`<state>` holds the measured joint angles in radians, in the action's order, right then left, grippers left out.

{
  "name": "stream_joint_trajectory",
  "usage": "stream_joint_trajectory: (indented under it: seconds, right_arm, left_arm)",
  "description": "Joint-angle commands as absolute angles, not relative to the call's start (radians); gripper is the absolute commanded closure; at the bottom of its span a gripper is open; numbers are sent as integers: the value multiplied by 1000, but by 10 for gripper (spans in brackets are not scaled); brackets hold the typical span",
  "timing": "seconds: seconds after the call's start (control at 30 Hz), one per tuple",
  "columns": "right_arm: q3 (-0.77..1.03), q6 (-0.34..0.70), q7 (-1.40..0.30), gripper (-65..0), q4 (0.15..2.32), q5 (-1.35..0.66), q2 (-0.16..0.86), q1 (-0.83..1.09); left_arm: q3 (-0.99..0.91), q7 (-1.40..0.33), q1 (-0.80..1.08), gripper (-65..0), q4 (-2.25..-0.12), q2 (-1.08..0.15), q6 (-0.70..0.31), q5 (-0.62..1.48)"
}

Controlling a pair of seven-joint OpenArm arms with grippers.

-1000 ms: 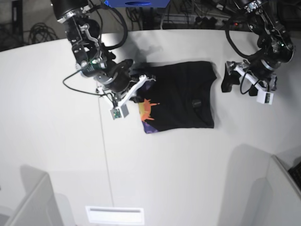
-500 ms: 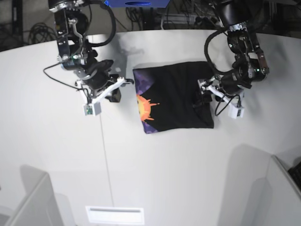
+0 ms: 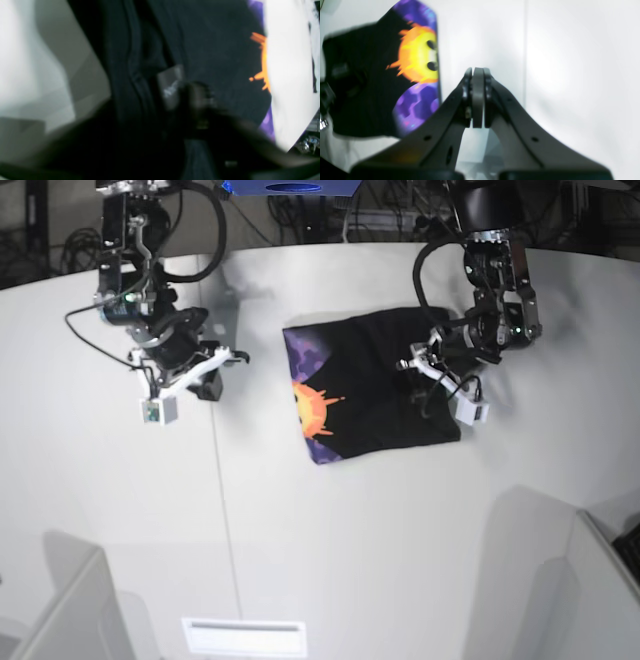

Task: Fold the T-shirt properly
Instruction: 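Grasp the folded shirt with the left gripper and rotate it square on the table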

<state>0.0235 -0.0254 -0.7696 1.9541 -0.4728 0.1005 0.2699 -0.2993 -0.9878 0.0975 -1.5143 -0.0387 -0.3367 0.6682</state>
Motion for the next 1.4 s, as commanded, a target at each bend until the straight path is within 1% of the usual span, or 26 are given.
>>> stream_joint_trajectory:
  seconds: [0.0, 0.07, 0.33, 0.47, 0.57, 0.7, 0.9, 1.0, 1.17, 1.23, 1.37]
  right_arm:
    - [39, -19, -751, 0, 1972, -484, 105, 262]
    - [64, -19, -753, 0, 1972, -484, 104, 262]
    - [114, -19, -754, 0, 1972, -484, 102, 278]
    - [113, -19, -750, 0, 1974, -484, 93, 292]
    - [113, -19, -748, 0, 1974, -484, 67, 305]
    - [113, -19, -748, 0, 1974, -484, 65, 317]
    - [114, -19, -746, 0, 1975, -484, 64, 340]
    - [119, -19, -746, 0, 1975, -486, 35, 348]
    - [196, -19, -750, 0, 1975, -486, -4, 361]
    - [222, -19, -754, 0, 1974, -484, -12, 361]
    - [262, -21, -751, 0, 1971, -481, -12, 381]
  left_arm:
    - [-302, -993, 96, -107, -1526, -44, -335, 674]
    - [-302, -993, 99, 0, -1526, -44, -335, 674]
    - [-288, -998, 96, 0, -1534, -134, -335, 674]
    - [-177, -998, 85, 0, -1537, -226, -335, 674]
    - [-131, -998, 71, 0, -1537, -251, -335, 674]
    - [-53, -998, 50, 0, -1535, -308, -335, 673]
    - [107, -998, -25, 0, -1535, -409, -335, 673]
    - [205, -998, -71, 0, -1535, -452, -335, 673]
    - [387, -998, -170, 0, -1535, -503, -335, 665]
    - [449, -998, -203, 0, -1537, -509, -338, 618]
    - [565, -993, -249, 0, -1537, -504, -343, 446]
